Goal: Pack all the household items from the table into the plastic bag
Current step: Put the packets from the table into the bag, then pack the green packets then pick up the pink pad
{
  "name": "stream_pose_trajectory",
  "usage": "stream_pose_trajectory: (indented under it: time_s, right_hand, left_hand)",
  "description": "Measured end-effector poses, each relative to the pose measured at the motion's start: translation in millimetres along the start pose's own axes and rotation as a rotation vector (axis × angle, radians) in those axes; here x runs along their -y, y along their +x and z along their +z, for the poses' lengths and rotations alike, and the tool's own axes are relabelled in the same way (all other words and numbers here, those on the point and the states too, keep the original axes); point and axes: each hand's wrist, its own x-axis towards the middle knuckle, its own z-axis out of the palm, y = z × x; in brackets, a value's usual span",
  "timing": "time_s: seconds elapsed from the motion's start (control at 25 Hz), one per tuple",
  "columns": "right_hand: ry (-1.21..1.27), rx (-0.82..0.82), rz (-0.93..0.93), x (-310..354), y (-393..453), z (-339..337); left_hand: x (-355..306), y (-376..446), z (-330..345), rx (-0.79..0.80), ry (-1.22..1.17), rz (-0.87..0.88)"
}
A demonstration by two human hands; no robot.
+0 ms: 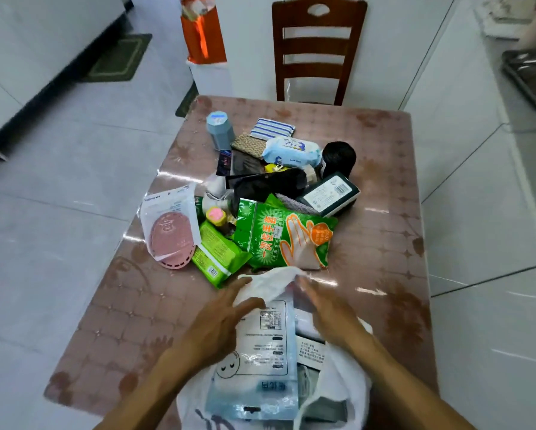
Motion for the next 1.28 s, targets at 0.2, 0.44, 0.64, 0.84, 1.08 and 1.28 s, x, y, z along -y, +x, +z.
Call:
stream_pose_trajectory:
  time_s: [0.2,0.44,0.64,0.84,1.08,1.28]
  right_hand:
    - [-0.081,-0.1,0.035,-3,44,-65]
    - [-0.213,-0.24,0.076,35,139,-85]
    - [-0.532,-0.114,0.089,41,145,-57]
    - [0.454,-0.417,0.295,45,97,-91]
    - [1.409,-0.708,0.2,80,-31,-110]
    - [0.513,-0.189,0.142,88,-53,-23]
  left_hand:
    - [21,42,-5,-0.107,0.024,-0.047]
    - [25,57,-30,-0.398,-0.118,-0.126]
    - [27,52,-27,-0.177,-0.234,-0.053]
    - [29,47,5,0.27,-0.056,0.11]
    - [41,46,-6,0.104,-0.215,0.068]
    - [26,49,-40,-0.179,-0.294,0.086]
